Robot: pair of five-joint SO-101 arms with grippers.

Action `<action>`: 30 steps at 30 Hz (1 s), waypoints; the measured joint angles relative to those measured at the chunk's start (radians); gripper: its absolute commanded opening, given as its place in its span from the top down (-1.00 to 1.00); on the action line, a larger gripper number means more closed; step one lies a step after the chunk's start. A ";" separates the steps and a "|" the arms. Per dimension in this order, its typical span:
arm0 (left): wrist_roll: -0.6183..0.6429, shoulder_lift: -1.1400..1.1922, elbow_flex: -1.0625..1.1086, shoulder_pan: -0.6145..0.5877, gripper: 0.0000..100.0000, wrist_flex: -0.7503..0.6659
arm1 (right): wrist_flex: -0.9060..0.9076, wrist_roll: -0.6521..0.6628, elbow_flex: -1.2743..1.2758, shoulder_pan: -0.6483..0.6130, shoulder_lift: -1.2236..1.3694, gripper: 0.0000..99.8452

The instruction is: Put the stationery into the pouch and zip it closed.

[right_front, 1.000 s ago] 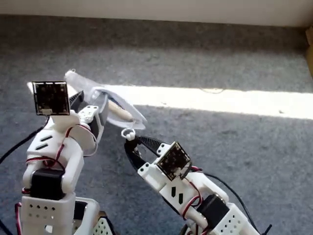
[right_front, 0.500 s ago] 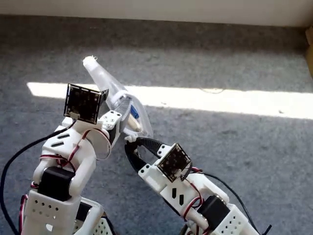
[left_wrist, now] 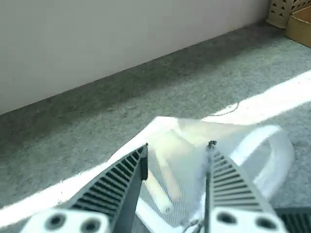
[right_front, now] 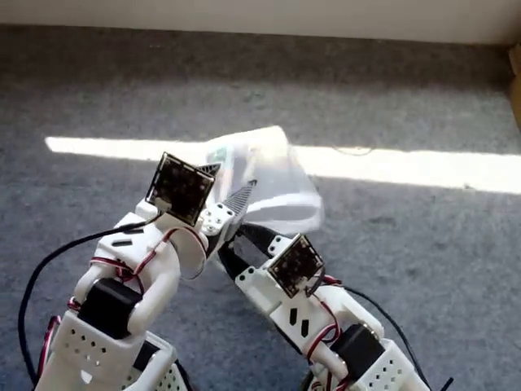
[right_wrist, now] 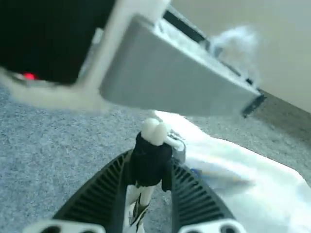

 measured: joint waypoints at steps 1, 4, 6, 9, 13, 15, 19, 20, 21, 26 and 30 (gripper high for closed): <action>0.000 0.002 0.012 0.005 0.61 0.000 | 0.000 0.000 0.000 0.000 0.000 0.99; 0.000 0.002 0.048 0.006 0.61 0.000 | 0.000 0.000 0.000 0.006 0.000 0.99; 0.000 0.002 0.061 0.003 0.61 0.000 | 0.000 0.000 0.000 0.005 0.000 0.99; 0.000 0.002 0.061 0.002 0.61 0.000 | 0.000 0.000 0.000 0.005 0.000 0.99; 0.000 -0.014 0.061 0.002 0.61 0.000 | 0.000 0.000 0.000 0.006 0.000 0.99; 0.000 -0.043 0.061 0.002 0.61 0.009 | 0.000 0.000 0.000 0.006 0.000 0.99; 0.000 -0.140 0.061 -0.051 0.61 0.066 | 0.000 0.000 0.000 0.043 0.000 0.99; 0.000 -0.166 0.061 -0.058 0.61 0.084 | 0.000 0.000 0.000 0.058 0.000 0.99; 0.000 -0.193 0.061 -0.069 0.61 0.101 | 0.000 0.000 0.000 0.072 0.000 0.99; 0.000 -0.281 0.061 -0.095 0.61 0.155 | 0.000 0.000 0.000 0.106 -0.003 0.99; 0.000 -0.284 0.061 -0.098 0.61 0.172 | 0.000 0.000 0.000 0.137 -0.008 0.99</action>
